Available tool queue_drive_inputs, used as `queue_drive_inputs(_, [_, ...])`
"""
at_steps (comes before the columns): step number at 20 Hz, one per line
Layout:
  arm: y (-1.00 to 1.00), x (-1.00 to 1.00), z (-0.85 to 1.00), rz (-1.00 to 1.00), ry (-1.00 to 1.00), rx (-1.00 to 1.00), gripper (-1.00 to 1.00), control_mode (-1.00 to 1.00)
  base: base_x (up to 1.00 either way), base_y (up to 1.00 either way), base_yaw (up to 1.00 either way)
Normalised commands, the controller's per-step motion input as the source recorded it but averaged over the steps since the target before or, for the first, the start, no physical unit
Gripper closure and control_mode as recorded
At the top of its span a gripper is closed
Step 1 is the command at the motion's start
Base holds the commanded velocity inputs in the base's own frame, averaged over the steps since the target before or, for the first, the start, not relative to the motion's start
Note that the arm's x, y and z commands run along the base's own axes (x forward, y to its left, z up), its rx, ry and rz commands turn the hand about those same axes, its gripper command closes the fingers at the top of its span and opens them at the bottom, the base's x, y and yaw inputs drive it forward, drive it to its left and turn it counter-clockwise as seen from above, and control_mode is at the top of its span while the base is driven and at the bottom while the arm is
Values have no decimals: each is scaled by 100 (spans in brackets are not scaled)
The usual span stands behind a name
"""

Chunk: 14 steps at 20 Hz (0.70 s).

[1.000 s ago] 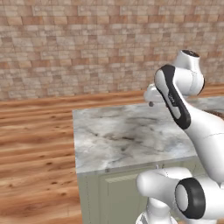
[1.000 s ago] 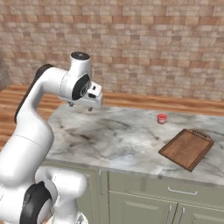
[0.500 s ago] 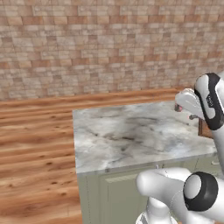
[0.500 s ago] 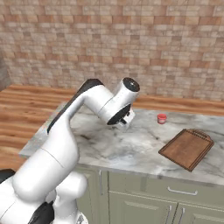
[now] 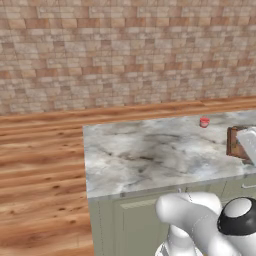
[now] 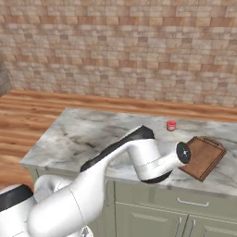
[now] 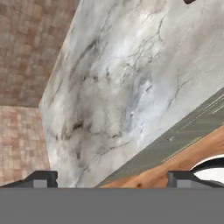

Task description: Open the drawer on the right and place the cutting tools on the cutting board.

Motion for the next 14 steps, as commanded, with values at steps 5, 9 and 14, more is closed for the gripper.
queue_drive_inputs(5, [-95, -34, -79, -17, -1, 17, -100, -100, 0, 0, 0])
queue_drive_inputs(9, [-99, 0, -64, -18, 0, 9, -100, -100, 0, 0, 0])
queue_drive_inputs(14, [-100, -2, -65, -27, 0, 13, -100, -100, 0, 0, 0])
